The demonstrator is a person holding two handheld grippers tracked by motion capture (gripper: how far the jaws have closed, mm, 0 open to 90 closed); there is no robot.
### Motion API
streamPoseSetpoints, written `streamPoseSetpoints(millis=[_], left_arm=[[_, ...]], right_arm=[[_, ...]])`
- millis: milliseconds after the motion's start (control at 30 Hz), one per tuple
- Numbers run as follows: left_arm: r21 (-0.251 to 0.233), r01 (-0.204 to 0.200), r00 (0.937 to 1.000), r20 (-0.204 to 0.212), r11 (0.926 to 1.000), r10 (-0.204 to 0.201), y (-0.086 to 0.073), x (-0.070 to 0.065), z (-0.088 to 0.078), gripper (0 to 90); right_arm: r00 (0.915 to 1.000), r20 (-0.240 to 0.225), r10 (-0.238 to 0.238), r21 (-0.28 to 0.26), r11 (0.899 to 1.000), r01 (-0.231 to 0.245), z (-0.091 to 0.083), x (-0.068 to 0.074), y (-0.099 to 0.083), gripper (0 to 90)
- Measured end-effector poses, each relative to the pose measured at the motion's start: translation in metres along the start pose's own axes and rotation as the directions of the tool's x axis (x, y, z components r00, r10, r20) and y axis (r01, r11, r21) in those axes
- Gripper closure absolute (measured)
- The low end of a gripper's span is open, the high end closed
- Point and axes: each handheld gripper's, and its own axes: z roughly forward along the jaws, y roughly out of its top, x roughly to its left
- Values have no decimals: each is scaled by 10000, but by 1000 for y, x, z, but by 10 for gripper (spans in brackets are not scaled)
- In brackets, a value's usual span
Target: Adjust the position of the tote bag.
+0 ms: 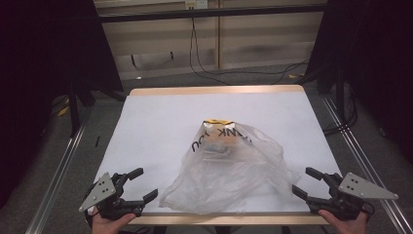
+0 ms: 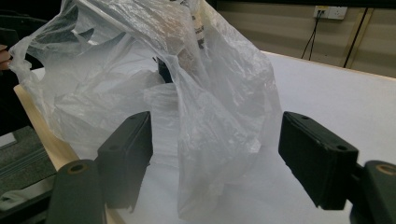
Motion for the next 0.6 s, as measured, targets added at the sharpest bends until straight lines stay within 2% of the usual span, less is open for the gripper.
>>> streamPoseSetpoints(millis=[67, 100, 167, 233, 333, 500, 533, 600], left_arm=[[18, -86, 9999, 76, 10000, 85, 1, -2, 1, 169], [15, -100, 9999, 112, 9999, 100, 2, -4, 2, 169], [95, -227, 9995, 238, 9997, 225, 2, -5, 2, 169], [74, -120, 9996, 250, 9999, 118, 2, -7, 3, 169], [161, -284, 9987, 434, 9995, 277, 3, -11, 6, 169], [204, -214, 9979, 615, 9996, 201, 4, -16, 9, 168], [162, -144, 9968, 782, 9998, 131, 5, -17, 9, 168], [136, -390, 9945, 980, 9991, 375, 8, -26, 9, 168]], right_arm=[[9999, -101, 10, 113, 9999, -9, 2, 1, 0, 264], [9998, -121, -129, 176, 9998, 131, 3, 1, 0, 269], [9997, -216, -75, 283, 9996, 81, 4, 2, -1, 277], [9995, -312, -40, 391, 9992, 52, 5, 3, -1, 283], [9993, -366, -42, 574, 9983, 63, 9, 3, -2, 286], [9990, -396, -196, 1011, 9946, 235, 19, 0, -4, 285], [9991, -387, -174, 1094, 9938, 216, 21, 0, -5, 284], [9990, -397, -184, 1332, 9908, 236, 26, -1, -6, 285]])
